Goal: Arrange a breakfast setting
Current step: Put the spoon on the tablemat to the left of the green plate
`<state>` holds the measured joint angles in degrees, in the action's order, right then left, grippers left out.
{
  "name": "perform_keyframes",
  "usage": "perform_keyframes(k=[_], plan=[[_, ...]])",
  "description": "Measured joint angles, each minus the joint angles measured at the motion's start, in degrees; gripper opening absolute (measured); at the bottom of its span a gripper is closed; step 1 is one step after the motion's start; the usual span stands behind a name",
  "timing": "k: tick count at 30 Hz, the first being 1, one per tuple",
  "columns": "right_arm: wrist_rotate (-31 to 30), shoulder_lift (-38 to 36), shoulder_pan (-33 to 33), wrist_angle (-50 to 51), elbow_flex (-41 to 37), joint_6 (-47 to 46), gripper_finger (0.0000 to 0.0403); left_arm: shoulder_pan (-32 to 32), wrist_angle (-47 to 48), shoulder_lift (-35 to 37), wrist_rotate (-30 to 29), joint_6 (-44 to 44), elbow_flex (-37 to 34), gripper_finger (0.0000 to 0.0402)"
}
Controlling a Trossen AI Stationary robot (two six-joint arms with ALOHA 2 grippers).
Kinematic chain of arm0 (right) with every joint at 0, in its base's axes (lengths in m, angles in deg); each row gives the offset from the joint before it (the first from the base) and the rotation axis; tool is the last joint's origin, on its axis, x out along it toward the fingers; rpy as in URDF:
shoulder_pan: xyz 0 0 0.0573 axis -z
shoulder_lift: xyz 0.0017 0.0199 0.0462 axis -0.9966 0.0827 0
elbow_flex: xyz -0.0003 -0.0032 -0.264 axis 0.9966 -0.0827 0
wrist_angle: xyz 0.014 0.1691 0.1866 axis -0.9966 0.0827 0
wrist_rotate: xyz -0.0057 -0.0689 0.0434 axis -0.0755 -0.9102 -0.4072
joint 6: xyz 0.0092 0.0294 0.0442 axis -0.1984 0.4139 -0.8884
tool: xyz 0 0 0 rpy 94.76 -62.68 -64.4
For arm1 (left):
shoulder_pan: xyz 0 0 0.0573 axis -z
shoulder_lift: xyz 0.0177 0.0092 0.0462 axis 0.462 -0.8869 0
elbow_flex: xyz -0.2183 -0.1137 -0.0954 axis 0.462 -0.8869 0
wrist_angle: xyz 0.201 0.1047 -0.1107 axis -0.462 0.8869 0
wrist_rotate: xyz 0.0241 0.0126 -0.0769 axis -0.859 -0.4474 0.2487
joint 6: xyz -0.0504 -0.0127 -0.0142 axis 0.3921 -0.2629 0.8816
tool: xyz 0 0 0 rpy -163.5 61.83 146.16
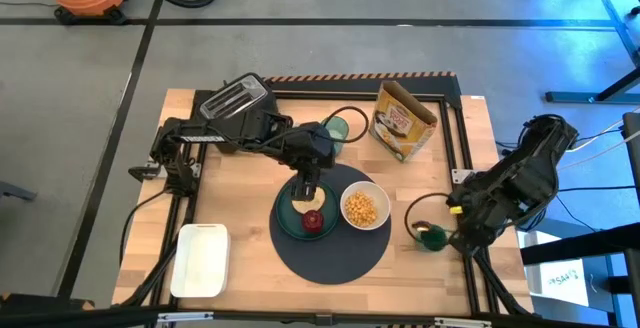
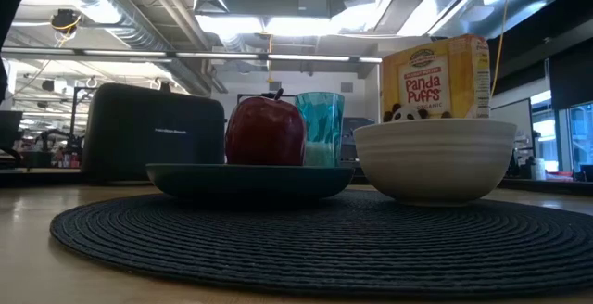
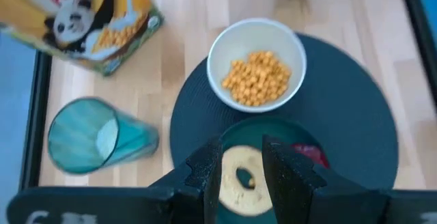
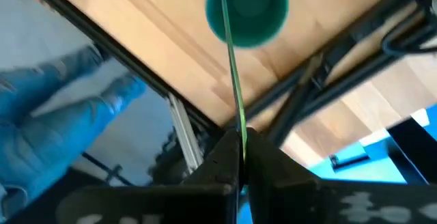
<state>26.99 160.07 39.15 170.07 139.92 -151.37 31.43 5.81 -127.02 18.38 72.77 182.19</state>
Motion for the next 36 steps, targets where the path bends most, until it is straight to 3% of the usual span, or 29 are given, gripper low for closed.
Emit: perform_keyframes(k=[5,8,14,19,22,30,33,36], plan=[[-6.9,-0.2,0.0,-0.5,0.7,-0.7,0.0002,0.3,-2.8,0.0,1.3,-0.1,0.0,0.0098],[-15.4,-0.2,0.0,-3.4,0.7,-0.7,0.0002,0.3,-4.3,0.0,1.3,0.6,0.0,0.0098],[-43.9,-0.2,0.0,-10.1,0.7,-0.9,0.0003,-0.3,-9.4,0.4,0.7,5.9,0.0,0.0098],[-69.8,-0.2,0.0,-14.4,0.7,-1.0,0.0003,-1.6,-18.3,1.1,1.1,9.2,0.0,0.0098],[-81.7,-0.2,0.0,-16.6,0.7,1.2,0.0003,-2.3,-25.0,1.1,2.3,10.5,0.0,0.0099],[-92.8,0.3,0.0,-23.6,0.6,15.5,0.0003,-5.1,-55.8,0.8,4.1,11.1,0.0,0.0099],[-95.2,0.4,0.0,-28.1,0.6,23.2,0.0003,-6.5,-59.8,0.8,5.4,12.8,0.0,0.0099],[-95.6,0.3,0.0,-33.7,0.6,31.8,0.0003,-7.8,-59.8,0.7,10.4,14.8,0.0,0.0099]])
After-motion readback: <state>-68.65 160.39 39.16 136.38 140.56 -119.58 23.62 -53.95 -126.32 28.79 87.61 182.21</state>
